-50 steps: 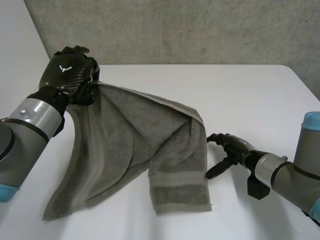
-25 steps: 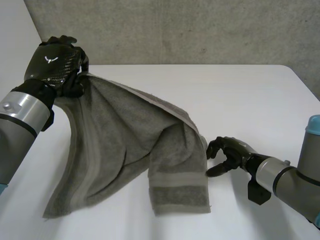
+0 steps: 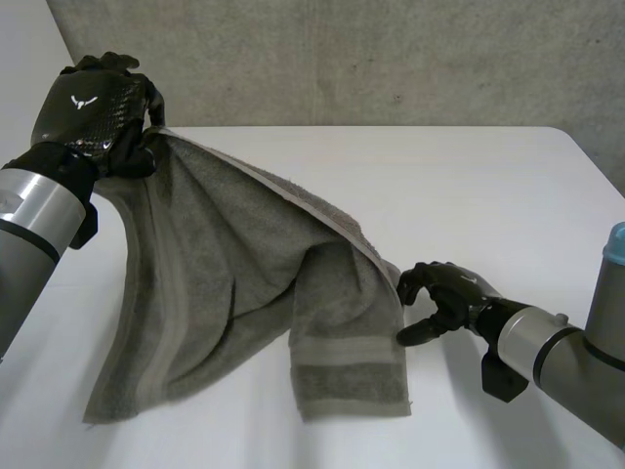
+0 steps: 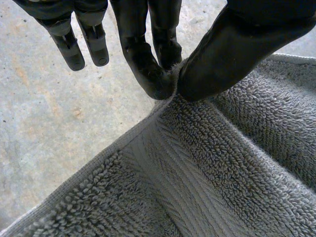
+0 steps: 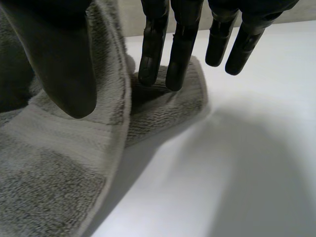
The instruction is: Fold the towel.
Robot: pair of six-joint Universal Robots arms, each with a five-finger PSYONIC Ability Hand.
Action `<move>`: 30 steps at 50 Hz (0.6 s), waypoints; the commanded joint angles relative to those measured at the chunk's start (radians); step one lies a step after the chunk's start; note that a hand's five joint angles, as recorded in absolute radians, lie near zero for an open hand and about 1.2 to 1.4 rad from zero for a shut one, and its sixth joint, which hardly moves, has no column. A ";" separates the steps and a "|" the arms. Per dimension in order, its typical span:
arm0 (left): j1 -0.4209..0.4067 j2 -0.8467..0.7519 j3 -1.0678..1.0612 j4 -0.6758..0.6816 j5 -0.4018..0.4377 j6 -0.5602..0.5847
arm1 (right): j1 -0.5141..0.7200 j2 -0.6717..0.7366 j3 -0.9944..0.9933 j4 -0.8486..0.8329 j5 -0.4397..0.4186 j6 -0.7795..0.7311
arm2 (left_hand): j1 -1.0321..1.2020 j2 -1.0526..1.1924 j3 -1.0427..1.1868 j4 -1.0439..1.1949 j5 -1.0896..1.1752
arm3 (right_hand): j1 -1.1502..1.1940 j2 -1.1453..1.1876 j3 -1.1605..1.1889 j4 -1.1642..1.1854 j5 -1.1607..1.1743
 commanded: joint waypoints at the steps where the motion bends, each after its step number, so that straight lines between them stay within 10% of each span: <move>1: 0.001 -0.001 0.000 0.000 -0.001 0.000 | 0.033 0.014 -0.006 -0.007 -0.001 0.003 | 0.081 0.043 -0.049 -0.055 0.033 | 0.003 -0.014 -0.041 -0.067 0.005; 5: 0.009 0.001 0.000 0.000 0.000 0.000 | 0.065 0.072 -0.026 -0.013 0.004 0.009 | 0.081 0.043 -0.049 -0.055 0.033 | 0.055 0.038 -0.041 -0.067 0.058; 10: 0.018 0.000 -0.001 0.000 0.002 0.003 | 0.077 0.094 -0.053 -0.016 0.009 0.009 | 0.081 0.043 -0.049 -0.055 0.033 | 0.678 0.661 -0.041 -0.067 0.681; 17: 0.048 -0.017 -0.006 -0.001 0.014 0.009 | 0.062 0.078 -0.142 0.016 -0.050 -0.069 | 0.081 0.043 -0.049 -0.055 0.033 | 0.680 0.663 -0.041 -0.067 0.682; 25: 0.098 -0.142 0.020 -0.067 0.177 0.049 | 0.030 0.147 -0.382 0.396 -0.132 -0.513 | 0.081 0.043 -0.049 -0.055 0.033 | 0.680 0.663 -0.041 -0.067 0.682; 30: 0.104 -0.243 0.098 -0.184 0.201 0.139 | 0.026 0.225 -0.613 0.585 0.007 -0.724 | 0.081 0.043 -0.049 -0.055 0.033 | 0.680 0.663 -0.041 -0.067 0.682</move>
